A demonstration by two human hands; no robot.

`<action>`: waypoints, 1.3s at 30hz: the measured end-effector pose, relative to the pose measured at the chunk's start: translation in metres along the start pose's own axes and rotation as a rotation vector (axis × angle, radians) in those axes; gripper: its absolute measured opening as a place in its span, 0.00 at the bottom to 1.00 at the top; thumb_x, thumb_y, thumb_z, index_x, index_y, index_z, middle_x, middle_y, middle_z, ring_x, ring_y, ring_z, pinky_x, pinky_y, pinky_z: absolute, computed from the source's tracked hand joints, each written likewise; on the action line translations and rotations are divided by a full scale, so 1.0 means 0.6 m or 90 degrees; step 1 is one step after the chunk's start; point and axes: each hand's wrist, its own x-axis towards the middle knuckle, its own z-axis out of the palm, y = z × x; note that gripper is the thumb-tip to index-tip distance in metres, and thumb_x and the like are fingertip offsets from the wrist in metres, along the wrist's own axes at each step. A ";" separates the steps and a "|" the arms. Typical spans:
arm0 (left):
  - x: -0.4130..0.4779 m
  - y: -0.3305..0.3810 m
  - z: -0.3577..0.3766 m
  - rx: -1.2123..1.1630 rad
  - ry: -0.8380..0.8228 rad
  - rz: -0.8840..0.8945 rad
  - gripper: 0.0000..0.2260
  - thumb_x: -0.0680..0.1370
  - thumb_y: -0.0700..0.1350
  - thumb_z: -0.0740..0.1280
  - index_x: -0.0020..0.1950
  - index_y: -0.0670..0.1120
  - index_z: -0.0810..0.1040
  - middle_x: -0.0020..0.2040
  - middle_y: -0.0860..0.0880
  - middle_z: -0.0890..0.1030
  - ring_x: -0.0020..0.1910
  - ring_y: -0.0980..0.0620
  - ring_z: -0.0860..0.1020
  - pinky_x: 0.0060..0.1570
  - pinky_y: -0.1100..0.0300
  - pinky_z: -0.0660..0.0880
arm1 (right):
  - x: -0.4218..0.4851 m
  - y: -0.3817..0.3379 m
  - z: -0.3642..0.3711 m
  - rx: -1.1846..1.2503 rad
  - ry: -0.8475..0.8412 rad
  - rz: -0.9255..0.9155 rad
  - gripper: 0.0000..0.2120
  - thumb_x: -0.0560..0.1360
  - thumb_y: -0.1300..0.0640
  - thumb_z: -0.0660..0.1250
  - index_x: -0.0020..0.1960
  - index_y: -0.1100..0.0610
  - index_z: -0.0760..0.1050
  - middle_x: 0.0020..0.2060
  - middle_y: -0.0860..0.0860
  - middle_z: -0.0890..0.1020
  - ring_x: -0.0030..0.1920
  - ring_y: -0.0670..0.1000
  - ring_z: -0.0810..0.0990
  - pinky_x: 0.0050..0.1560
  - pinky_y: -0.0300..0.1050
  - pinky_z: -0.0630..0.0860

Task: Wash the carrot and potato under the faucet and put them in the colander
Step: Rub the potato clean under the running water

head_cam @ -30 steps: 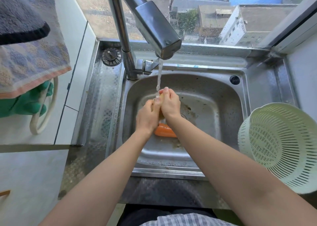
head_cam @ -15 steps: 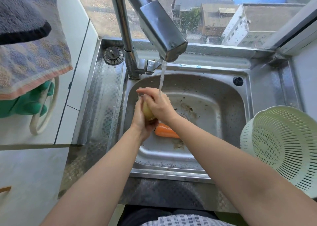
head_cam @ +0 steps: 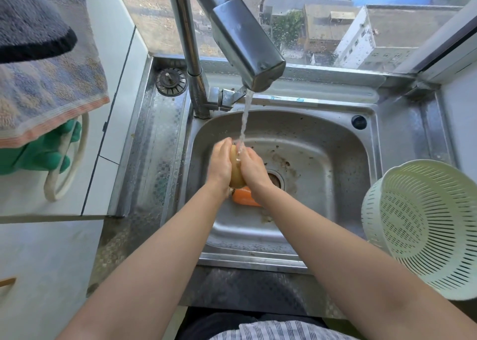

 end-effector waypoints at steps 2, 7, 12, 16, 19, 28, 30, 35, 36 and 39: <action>0.001 0.000 -0.010 -0.015 0.035 0.009 0.21 0.79 0.52 0.62 0.64 0.39 0.74 0.55 0.42 0.79 0.54 0.45 0.78 0.57 0.50 0.76 | 0.000 -0.009 0.013 -0.035 0.008 -0.050 0.21 0.83 0.46 0.53 0.60 0.57 0.77 0.57 0.57 0.81 0.58 0.56 0.79 0.63 0.59 0.74; -0.009 0.010 0.008 -0.017 -0.091 -0.140 0.15 0.81 0.57 0.57 0.46 0.50 0.78 0.44 0.47 0.82 0.42 0.50 0.80 0.45 0.54 0.78 | 0.006 -0.006 -0.030 -0.029 -0.066 -0.099 0.20 0.84 0.49 0.52 0.75 0.51 0.64 0.71 0.52 0.70 0.70 0.51 0.69 0.73 0.53 0.65; -0.010 -0.016 0.014 0.164 -0.103 -0.112 0.19 0.83 0.56 0.53 0.63 0.46 0.75 0.59 0.43 0.78 0.56 0.44 0.78 0.56 0.48 0.78 | 0.022 0.033 -0.078 -0.099 -0.143 0.022 0.36 0.69 0.37 0.65 0.71 0.55 0.66 0.63 0.54 0.76 0.63 0.57 0.77 0.59 0.55 0.78; -0.002 -0.039 -0.017 0.167 0.033 -0.095 0.16 0.82 0.54 0.54 0.56 0.46 0.75 0.59 0.40 0.79 0.57 0.39 0.78 0.59 0.42 0.77 | 0.019 0.039 -0.054 -0.141 -0.188 0.003 0.34 0.67 0.39 0.70 0.68 0.52 0.68 0.62 0.55 0.74 0.58 0.54 0.79 0.49 0.46 0.80; 0.007 -0.038 -0.035 0.105 0.077 -0.056 0.14 0.82 0.48 0.53 0.61 0.48 0.76 0.59 0.42 0.78 0.58 0.40 0.77 0.57 0.39 0.77 | 0.022 0.044 -0.036 -0.154 -0.214 -0.037 0.29 0.72 0.43 0.71 0.69 0.52 0.69 0.61 0.54 0.77 0.57 0.52 0.79 0.50 0.44 0.80; 0.013 -0.043 -0.034 0.108 0.024 -0.028 0.16 0.83 0.51 0.57 0.66 0.47 0.75 0.61 0.44 0.78 0.60 0.44 0.78 0.60 0.42 0.76 | 0.028 0.025 -0.033 -0.144 -0.161 0.070 0.28 0.77 0.39 0.61 0.68 0.57 0.66 0.59 0.56 0.77 0.53 0.54 0.79 0.46 0.49 0.79; 0.022 -0.050 -0.048 0.126 0.048 -0.037 0.17 0.82 0.52 0.56 0.67 0.47 0.74 0.62 0.43 0.78 0.60 0.42 0.77 0.59 0.41 0.76 | 0.027 0.020 -0.028 -0.182 -0.206 0.073 0.27 0.76 0.42 0.65 0.68 0.56 0.64 0.55 0.54 0.76 0.49 0.51 0.79 0.43 0.47 0.79; 0.042 -0.061 -0.048 0.186 -0.057 -0.110 0.18 0.83 0.46 0.56 0.72 0.45 0.69 0.64 0.40 0.76 0.52 0.42 0.78 0.44 0.53 0.78 | 0.054 0.051 -0.043 -0.212 -0.138 0.073 0.32 0.72 0.47 0.71 0.69 0.58 0.62 0.56 0.54 0.76 0.46 0.50 0.79 0.34 0.40 0.74; 0.048 -0.065 -0.042 0.203 -0.070 -0.114 0.17 0.83 0.45 0.57 0.72 0.44 0.69 0.64 0.41 0.76 0.49 0.44 0.78 0.42 0.56 0.77 | 0.062 0.060 -0.046 -0.220 -0.112 0.068 0.33 0.71 0.47 0.73 0.68 0.58 0.63 0.57 0.55 0.77 0.49 0.51 0.79 0.37 0.42 0.77; 0.070 -0.082 -0.032 0.209 -0.074 -0.116 0.17 0.83 0.43 0.58 0.71 0.44 0.69 0.62 0.41 0.77 0.44 0.48 0.77 0.36 0.61 0.76 | 0.094 0.080 -0.047 -0.273 -0.066 0.044 0.32 0.69 0.48 0.75 0.66 0.56 0.65 0.58 0.56 0.77 0.55 0.56 0.79 0.54 0.54 0.80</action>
